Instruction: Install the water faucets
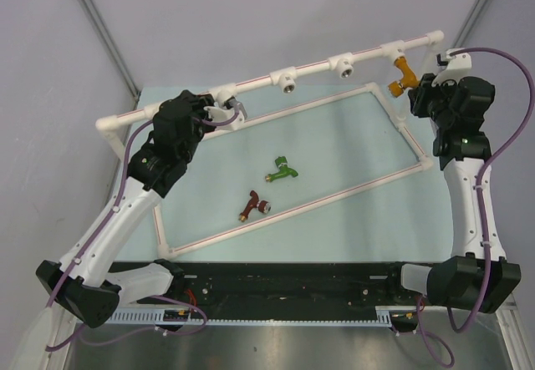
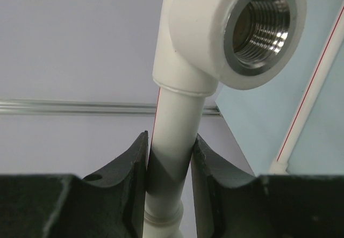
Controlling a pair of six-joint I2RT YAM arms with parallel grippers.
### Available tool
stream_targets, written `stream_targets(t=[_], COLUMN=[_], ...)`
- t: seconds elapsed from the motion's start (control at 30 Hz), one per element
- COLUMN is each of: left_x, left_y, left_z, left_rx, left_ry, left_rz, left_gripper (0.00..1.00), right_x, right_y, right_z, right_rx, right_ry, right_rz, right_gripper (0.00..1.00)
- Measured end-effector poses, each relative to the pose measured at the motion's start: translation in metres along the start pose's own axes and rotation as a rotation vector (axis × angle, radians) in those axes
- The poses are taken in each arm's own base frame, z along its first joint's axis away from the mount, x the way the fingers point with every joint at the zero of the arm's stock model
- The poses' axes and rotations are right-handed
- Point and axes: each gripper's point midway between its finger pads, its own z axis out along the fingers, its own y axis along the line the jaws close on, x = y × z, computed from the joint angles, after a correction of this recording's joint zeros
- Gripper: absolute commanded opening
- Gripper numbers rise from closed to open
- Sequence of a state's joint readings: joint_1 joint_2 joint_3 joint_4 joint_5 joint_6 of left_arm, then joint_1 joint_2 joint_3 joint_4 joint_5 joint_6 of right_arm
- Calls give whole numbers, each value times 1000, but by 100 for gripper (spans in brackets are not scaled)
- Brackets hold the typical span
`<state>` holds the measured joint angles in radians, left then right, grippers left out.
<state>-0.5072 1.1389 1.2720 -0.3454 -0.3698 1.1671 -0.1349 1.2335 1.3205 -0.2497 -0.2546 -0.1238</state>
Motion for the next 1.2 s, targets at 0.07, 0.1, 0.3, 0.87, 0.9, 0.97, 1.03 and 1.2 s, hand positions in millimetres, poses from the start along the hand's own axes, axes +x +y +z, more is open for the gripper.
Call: stream_targets(t=[0.07, 0.1, 0.3, 0.87, 0.9, 0.97, 1.03, 1.2], left_x=[0, 0, 0, 0, 0, 0, 0, 0], left_y=[0, 0, 0, 0, 0, 0, 0, 0], left_z=[0, 0, 0, 0, 0, 0, 0, 0], left_rx=[1, 0, 0, 1, 1, 1, 1, 1], left_ry=[-1, 0, -1, -1, -1, -1, -1, -1], left_rz=[0, 0, 0, 0, 0, 0, 0, 0], left_gripper=[0, 0, 0, 0, 0, 0, 0, 0], right_x=[1, 1, 0, -66, -70, -76, -81, -87], right_y=[4, 5, 11, 34, 35, 41, 50, 63], right_z=[1, 1, 1, -22, -25, -32, -40, -54], right_rx=[-26, -35, -109, -300, -296, -288, -279, -209], right_ry=[2, 2, 4, -194, -208, -235, -259, -304], right_rz=[65, 95, 337, 558, 530, 464, 377, 124], right_gripper=[20, 15, 9, 59, 67, 76, 81, 96])
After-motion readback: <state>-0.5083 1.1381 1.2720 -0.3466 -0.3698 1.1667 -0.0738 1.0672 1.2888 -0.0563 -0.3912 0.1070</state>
